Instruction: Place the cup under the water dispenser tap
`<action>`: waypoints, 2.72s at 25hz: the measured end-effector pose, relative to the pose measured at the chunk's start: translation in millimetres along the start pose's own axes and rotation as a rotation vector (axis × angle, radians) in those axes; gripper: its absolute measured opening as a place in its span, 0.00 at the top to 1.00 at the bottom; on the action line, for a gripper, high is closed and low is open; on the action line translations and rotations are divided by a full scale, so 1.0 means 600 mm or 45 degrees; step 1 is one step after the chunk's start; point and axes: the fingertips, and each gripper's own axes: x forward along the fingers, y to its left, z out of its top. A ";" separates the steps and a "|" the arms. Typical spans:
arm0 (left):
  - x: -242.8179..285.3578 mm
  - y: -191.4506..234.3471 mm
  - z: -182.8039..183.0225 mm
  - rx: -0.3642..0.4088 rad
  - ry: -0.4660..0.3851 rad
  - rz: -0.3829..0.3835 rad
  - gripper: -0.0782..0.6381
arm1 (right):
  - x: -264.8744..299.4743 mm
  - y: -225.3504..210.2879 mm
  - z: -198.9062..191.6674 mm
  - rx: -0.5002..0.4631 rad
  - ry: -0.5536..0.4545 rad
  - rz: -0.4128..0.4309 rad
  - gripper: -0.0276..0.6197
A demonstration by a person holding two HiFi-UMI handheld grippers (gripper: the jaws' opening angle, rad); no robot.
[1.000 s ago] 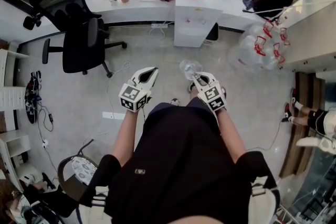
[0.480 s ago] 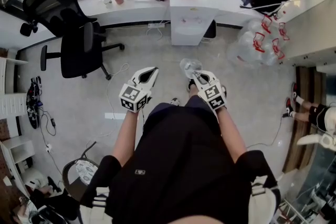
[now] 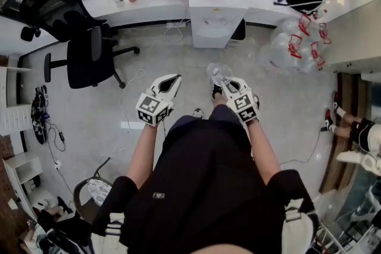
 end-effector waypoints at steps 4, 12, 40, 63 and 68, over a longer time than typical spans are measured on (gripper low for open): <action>0.027 0.010 0.003 -0.009 0.024 0.005 0.89 | 0.017 -0.030 -0.017 0.022 0.027 0.016 0.94; 0.092 0.036 0.019 -0.055 0.054 0.008 0.89 | 0.048 -0.101 -0.033 0.073 0.057 0.023 0.94; 0.315 0.081 -0.040 -0.031 0.318 -0.111 0.89 | 0.327 -0.335 -0.242 0.294 0.267 -0.024 0.94; 0.390 0.086 -0.159 -0.141 0.416 -0.132 0.89 | 0.568 -0.447 -0.387 0.466 0.393 -0.096 0.94; 0.397 0.095 -0.174 -0.151 0.419 -0.122 0.89 | 0.611 -0.464 -0.394 0.476 0.411 -0.110 0.94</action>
